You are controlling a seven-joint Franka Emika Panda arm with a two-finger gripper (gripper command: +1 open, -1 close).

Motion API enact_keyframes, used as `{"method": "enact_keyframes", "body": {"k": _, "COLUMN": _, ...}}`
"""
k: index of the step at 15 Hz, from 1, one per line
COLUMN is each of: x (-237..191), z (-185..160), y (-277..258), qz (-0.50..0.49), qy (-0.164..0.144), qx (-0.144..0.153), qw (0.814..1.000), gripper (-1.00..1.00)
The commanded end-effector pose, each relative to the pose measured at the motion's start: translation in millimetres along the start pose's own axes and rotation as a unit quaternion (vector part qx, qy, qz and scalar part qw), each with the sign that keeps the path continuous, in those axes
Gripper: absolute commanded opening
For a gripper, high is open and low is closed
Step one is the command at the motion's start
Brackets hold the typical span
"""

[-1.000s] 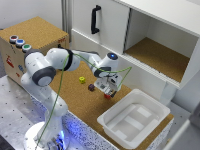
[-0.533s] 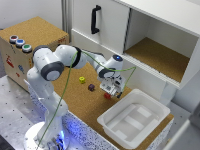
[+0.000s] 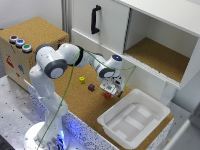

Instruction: Grasp the pink block, then turn it left

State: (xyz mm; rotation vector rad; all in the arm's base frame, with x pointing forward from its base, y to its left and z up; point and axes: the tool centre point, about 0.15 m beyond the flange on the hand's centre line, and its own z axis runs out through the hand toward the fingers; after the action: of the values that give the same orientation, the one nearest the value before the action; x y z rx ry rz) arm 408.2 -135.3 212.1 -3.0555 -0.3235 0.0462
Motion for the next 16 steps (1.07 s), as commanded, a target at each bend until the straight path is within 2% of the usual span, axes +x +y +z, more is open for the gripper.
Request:
{"method": "enact_keyframes", "body": {"k": 1, "x": -7.4, "z": -13.0, "y": 8.1, "qz": 0.010, "qy": -0.023, "qx": -0.011, "qw": 1.000, "gripper": -1.00}}
{"method": "enact_keyframes", "body": {"k": 4, "x": -15.2, "z": -23.9, "y": 2.8, "qz": 0.006, "qy": -0.019, "qx": -0.024, "qw": 1.000, "gripper": -1.00}}
{"method": "enact_keyframes", "body": {"k": 5, "x": -16.1, "z": -30.6, "y": -1.6, "qz": -0.009, "qy": -0.016, "qx": -0.038, "qw": 0.999, "gripper": -1.00}}
{"method": "enact_keyframes", "body": {"k": 6, "x": -19.2, "z": -40.5, "y": -11.3, "qz": -0.055, "qy": -0.016, "qx": -0.067, "qw": 0.996, "gripper": -1.00}}
{"method": "enact_keyframes", "body": {"k": 8, "x": -26.0, "z": -48.2, "y": -18.4, "qz": -0.144, "qy": -0.029, "qx": -0.096, "qw": 0.985, "gripper": -1.00}}
{"method": "enact_keyframes", "body": {"k": 9, "x": -27.4, "z": -47.9, "y": -19.0, "qz": -0.182, "qy": -0.038, "qx": -0.089, "qw": 0.978, "gripper": -1.00}}
{"method": "enact_keyframes", "body": {"k": 10, "x": -26.7, "z": -49.2, "y": -19.8, "qz": -0.220, "qy": -0.052, "qx": -0.066, "qw": 0.972, "gripper": -1.00}}
{"method": "enact_keyframes", "body": {"k": 12, "x": -33.4, "z": -52.3, "y": -32.9, "qz": -0.319, "qy": -0.058, "qx": -0.076, "qw": 0.943, "gripper": -1.00}}
{"method": "enact_keyframes", "body": {"k": 14, "x": -48.3, "z": -37.0, "y": -38.3, "qz": -0.431, "qy": -0.055, "qx": -0.085, "qw": 0.897, "gripper": -1.00}}
{"method": "enact_keyframes", "body": {"k": 15, "x": -50.7, "z": -29.5, "y": -35.9, "qz": -0.454, "qy": -0.050, "qx": -0.084, "qw": 0.886, "gripper": -1.00}}
{"method": "enact_keyframes", "body": {"k": 16, "x": -54.4, "z": -20.9, "y": -35.7, "qz": -0.501, "qy": -0.045, "qx": -0.092, "qw": 0.859, "gripper": -1.00}}
